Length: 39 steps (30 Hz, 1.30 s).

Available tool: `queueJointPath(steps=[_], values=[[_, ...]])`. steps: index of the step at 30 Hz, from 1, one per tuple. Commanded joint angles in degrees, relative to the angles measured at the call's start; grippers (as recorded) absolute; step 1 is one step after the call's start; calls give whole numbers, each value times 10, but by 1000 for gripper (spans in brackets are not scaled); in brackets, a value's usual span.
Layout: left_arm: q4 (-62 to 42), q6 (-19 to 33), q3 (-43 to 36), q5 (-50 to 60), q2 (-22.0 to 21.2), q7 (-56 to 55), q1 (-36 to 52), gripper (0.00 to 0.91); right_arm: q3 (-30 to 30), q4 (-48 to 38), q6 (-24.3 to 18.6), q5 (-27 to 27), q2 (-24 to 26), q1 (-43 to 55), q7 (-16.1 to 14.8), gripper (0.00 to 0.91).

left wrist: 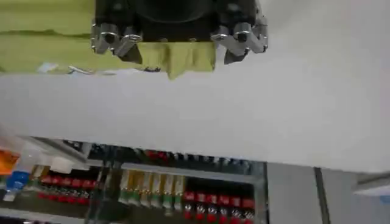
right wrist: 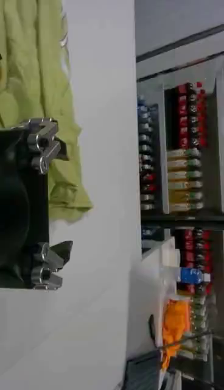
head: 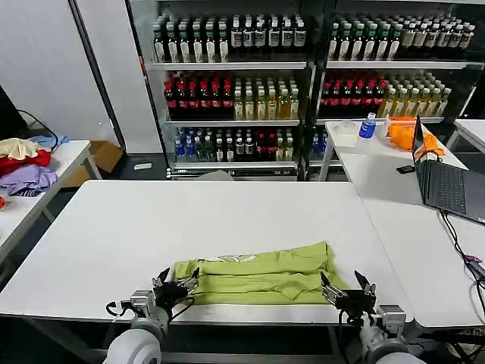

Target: Fold and organize the clothes.

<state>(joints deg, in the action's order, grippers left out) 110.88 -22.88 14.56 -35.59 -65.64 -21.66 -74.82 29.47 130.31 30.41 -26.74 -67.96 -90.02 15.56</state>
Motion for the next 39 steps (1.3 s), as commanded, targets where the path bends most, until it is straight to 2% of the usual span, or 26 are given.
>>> queueJointPath(steps=[1, 14, 19, 24, 29, 32, 37, 39], values=[[-16, 3, 6, -10, -49, -20, -22, 20, 12, 22, -2, 6, -4, -31, 0, 907], [-1, 19, 26, -41, -49, -5, -34, 20, 13, 32, -6, 12, -15, -44, 4, 907], [11, 19, 57, -53, -8, 1, -31, 20, 21, 38, -4, 12, -16, -52, 5, 907], [17, 16, 134, -94, 63, 6, -14, 20, 32, 50, -2, 8, -15, -60, 4, 907], [-14, 13, 201, -142, 132, 16, 18, 20, 37, 52, -1, 3, -13, -59, 4, 907], [-42, 13, 224, -155, 158, 25, 35, 20, 36, 52, -2, 3, -13, -58, 4, 907], [-25, 4, 234, -194, 168, 26, 37, 20, 36, 53, -2, 4, -15, -61, 4, 907], [19, -2, 229, -259, 155, 24, 26, 20, 38, 53, -2, 4, -15, -62, 4, 907]])
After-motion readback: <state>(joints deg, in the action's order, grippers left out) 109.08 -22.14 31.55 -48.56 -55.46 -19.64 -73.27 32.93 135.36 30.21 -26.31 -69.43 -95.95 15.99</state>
